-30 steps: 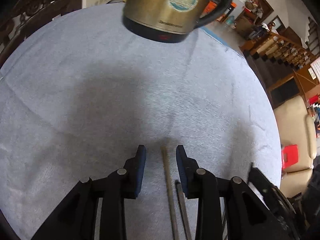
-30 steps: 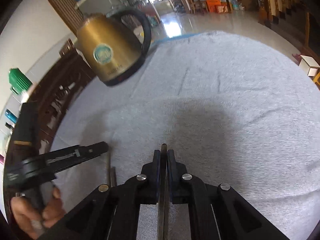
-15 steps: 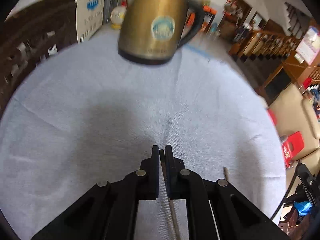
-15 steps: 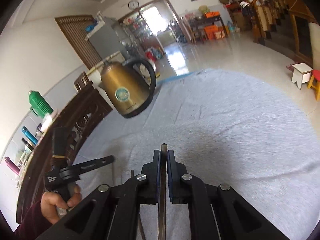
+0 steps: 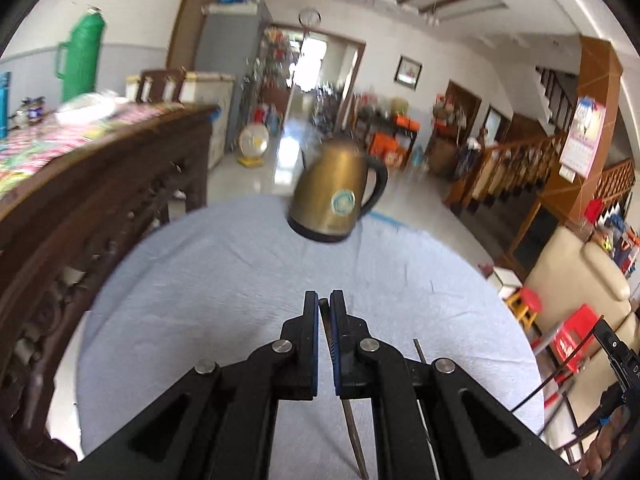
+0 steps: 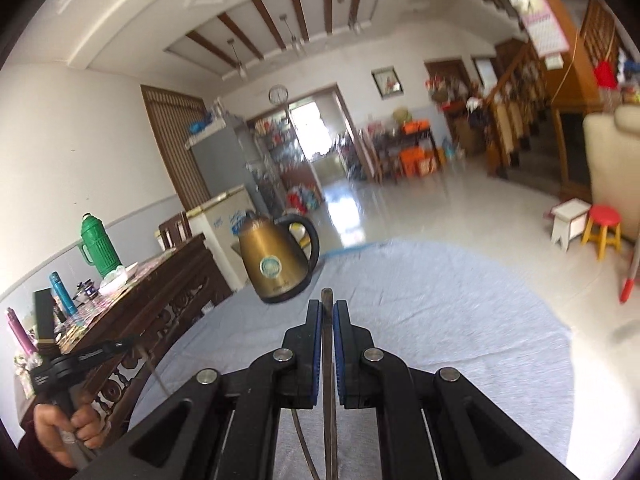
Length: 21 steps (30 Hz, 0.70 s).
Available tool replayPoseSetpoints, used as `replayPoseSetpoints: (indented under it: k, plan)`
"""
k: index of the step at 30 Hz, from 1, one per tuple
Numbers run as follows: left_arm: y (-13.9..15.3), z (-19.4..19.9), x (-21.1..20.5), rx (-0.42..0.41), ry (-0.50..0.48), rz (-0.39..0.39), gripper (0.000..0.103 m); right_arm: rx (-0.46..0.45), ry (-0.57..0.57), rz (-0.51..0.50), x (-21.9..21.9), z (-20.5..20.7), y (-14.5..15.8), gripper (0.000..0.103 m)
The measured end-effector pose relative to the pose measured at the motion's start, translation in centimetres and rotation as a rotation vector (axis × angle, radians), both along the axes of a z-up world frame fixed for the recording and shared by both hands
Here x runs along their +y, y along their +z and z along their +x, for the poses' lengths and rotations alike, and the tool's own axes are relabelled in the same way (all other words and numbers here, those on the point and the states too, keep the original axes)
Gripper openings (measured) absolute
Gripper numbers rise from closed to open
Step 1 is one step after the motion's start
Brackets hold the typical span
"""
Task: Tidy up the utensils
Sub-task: 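Carry the chopsticks to the holder cup and drop them in with both tools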
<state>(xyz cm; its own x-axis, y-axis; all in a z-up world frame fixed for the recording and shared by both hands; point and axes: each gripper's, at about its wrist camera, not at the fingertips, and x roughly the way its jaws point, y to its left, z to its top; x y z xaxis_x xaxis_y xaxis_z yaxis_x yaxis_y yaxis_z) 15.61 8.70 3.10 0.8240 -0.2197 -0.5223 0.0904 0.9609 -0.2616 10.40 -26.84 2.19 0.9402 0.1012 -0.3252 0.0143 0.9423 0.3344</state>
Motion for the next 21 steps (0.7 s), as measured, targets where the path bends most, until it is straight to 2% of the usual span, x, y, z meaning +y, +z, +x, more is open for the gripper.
replayPoseSetpoints:
  k: [10,15,21]
  plan:
    - [2.1,-8.6,1.2,-0.135,0.078,-0.025,0.005,-0.132,-0.070,-0.028,0.5,-6.0,3.3,0.006]
    - [3.4,-10.8,0.7,-0.175,0.056,-0.004,0.005,-0.162,-0.066,-0.047,1.0,-7.8,4.9,0.006]
    - [5.0,-12.5,0.3,-0.200,0.029,-0.022,0.005,-0.203,-0.049,-0.057,1.6,-9.7,6.4,0.006]
